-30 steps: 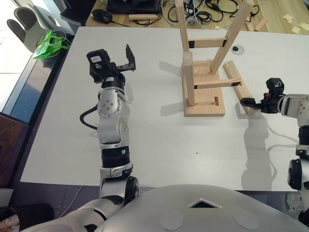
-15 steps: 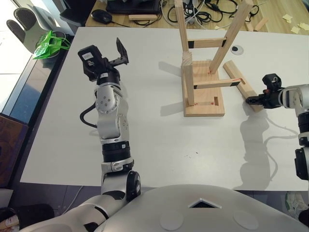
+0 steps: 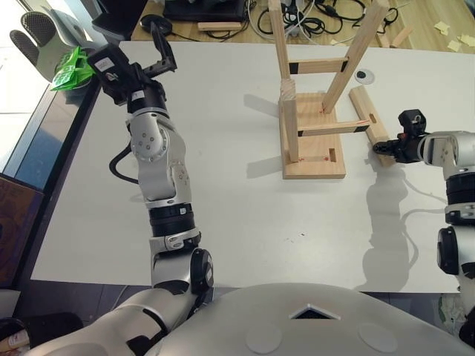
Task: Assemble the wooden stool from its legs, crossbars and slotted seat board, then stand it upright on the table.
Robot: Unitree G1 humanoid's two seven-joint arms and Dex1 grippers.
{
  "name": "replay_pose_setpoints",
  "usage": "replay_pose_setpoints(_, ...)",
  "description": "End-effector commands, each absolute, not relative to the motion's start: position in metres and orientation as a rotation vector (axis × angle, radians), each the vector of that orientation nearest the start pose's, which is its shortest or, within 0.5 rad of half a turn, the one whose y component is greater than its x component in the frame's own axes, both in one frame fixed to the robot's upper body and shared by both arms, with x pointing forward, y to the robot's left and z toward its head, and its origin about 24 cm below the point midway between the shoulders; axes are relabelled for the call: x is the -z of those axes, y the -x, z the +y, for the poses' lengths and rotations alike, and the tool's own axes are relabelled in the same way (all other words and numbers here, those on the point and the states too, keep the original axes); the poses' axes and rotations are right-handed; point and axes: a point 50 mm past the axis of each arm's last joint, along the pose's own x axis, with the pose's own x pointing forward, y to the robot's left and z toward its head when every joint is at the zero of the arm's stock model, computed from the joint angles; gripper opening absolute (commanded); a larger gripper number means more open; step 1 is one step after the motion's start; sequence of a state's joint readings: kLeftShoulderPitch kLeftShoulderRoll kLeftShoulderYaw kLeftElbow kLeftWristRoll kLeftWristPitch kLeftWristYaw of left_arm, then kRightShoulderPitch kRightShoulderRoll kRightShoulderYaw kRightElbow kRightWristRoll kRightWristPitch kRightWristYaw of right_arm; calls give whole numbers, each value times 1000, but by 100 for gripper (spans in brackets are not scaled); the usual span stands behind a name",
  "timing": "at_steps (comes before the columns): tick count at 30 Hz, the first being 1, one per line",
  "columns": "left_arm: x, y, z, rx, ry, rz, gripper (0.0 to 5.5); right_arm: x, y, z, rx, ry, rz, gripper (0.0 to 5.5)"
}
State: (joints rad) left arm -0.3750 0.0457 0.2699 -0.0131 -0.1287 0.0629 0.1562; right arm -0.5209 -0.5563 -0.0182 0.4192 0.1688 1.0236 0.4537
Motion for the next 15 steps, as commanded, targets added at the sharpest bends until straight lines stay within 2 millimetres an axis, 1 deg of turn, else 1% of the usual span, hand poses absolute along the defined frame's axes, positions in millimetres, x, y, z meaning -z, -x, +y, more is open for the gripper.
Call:
replay_pose_setpoints(1, -162, -311, 215, -332, 123, -380, 540, -64, -312, -264, 34, 74, 736, 203)
replay_pose_setpoints(4, -189, -316, 224, -342, 104, -450, 540, -72, -317, -264, 151, 95, 587, 203)
replay_pose_setpoints(6, -207, -319, 229, -341, 93, -496, 540, -78, -320, -262, 194, 130, 504, 203)
replay_pose_setpoints(8, -222, -321, 233, -330, 79, -530, 540, -81, -322, -259, 223, 141, 447, 203)
replay_pose_setpoints(10, -232, -323, 233, -312, 69, -549, 540, -84, -324, -258, 252, 156, 392, 203)
replay_pose_setpoints(12, -240, -325, 228, -276, 68, -560, 540, -93, -326, -261, 281, 185, 306, 203)
replay_pose_setpoints(14, -242, -329, 221, -208, 102, -545, 540, -103, -328, -268, 313, 251, 222, 203)
replay_pose_setpoints(15, -241, -330, 218, -164, 156, -530, 540, -110, -329, -275, 334, 282, 185, 203)
